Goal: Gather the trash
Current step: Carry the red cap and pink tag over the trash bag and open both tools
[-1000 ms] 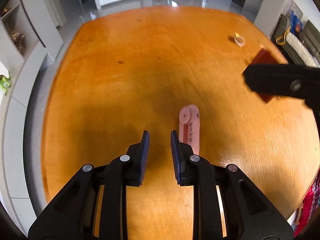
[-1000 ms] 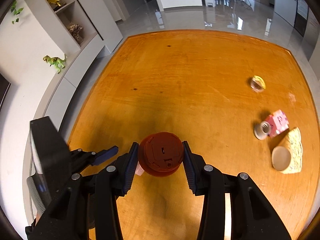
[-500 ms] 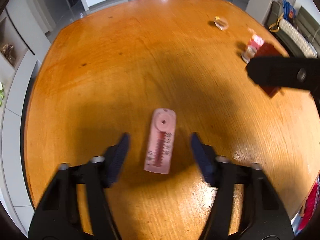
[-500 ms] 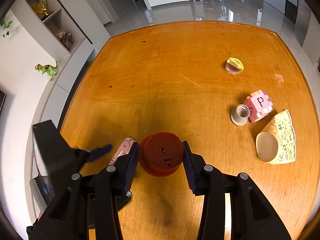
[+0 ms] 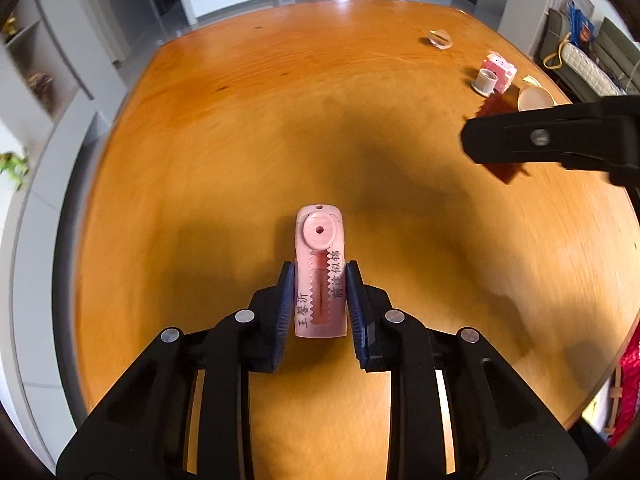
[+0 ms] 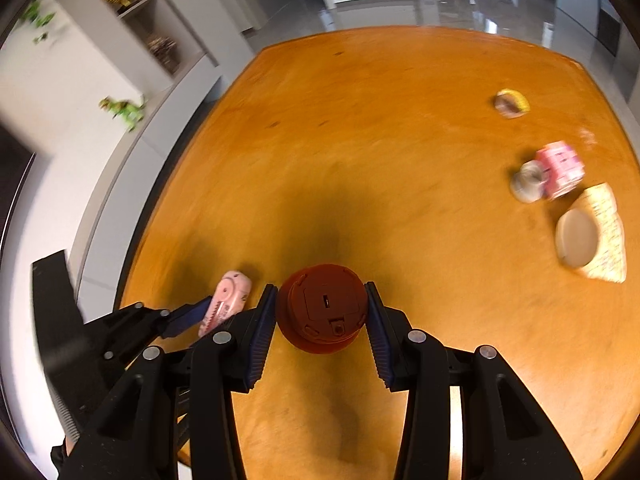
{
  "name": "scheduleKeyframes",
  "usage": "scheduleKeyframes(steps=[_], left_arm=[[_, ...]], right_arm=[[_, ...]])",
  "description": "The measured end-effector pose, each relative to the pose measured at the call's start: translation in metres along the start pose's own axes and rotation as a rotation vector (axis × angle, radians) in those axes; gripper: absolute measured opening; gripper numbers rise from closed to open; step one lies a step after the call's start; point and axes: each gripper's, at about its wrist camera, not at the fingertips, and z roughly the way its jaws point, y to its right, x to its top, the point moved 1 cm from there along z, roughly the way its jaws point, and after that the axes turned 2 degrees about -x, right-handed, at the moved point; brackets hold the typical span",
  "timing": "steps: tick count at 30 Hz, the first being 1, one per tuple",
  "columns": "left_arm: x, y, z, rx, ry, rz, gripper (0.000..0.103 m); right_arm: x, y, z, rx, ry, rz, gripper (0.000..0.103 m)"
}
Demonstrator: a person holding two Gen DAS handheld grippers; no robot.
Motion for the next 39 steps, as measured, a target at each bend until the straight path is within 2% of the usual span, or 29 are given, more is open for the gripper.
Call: scheduleKeyframes(steps=[4, 10, 19, 21, 28, 29, 30, 31, 32, 33, 34, 39], left_arm=[[-0.049, -0.024, -0.031, 0.041, 0.036, -0.06, 0.026], [-0.136, -0.068, -0.077, 0.124, 0.073, -0.19, 0.026], [-0.294, -0.145, -0.131, 0.264, 0.079, -0.495, 0.026], [-0.32, -0.156, -0.141, 0.289, 0.075, -0.554, 0.026], [-0.418, -0.184, -0.174, 0.366, 0.067, -0.768, 0.026], [-0.428, -0.19, -0.177, 0.371, 0.065, -0.794, 0.026], [-0.436, -0.194, -0.179, 0.38, 0.054, -0.821, 0.027], [-0.445, -0.196, -0.18, 0.395, 0.026, -0.845, 0.053], [-0.451, -0.204, -0.181, 0.455, -0.01, -0.882, 0.1], [-0.455, -0.207, -0.184, 0.507, -0.014, -0.902, 0.096], [-0.458, -0.208, -0.188, 0.533, -0.001, -0.908, 0.097], [-0.449, -0.208, -0.19, 0.516, 0.033, -0.911, 0.097]], right_arm=[[-0.024, -0.048, 0.013, 0.051, -0.033, -0.07, 0.045], [-0.072, -0.147, 0.032, 0.15, -0.098, -0.232, 0.045], [-0.152, -0.294, 0.054, 0.264, -0.208, -0.505, 0.045], [-0.168, -0.325, 0.059, 0.284, -0.231, -0.557, 0.045], [-0.223, -0.4, 0.072, 0.349, -0.301, -0.69, 0.045], [-0.232, -0.412, 0.075, 0.363, -0.323, -0.713, 0.046], [-0.236, -0.418, 0.077, 0.36, -0.332, -0.723, 0.058], [-0.239, -0.424, 0.077, 0.356, -0.319, -0.719, 0.065], [-0.242, -0.427, 0.075, 0.357, -0.31, -0.722, 0.065], [-0.245, -0.43, 0.073, 0.361, -0.307, -0.737, 0.065], [-0.245, -0.431, 0.073, 0.365, -0.305, -0.746, 0.065], [-0.236, -0.416, 0.072, 0.365, -0.276, -0.743, 0.065]])
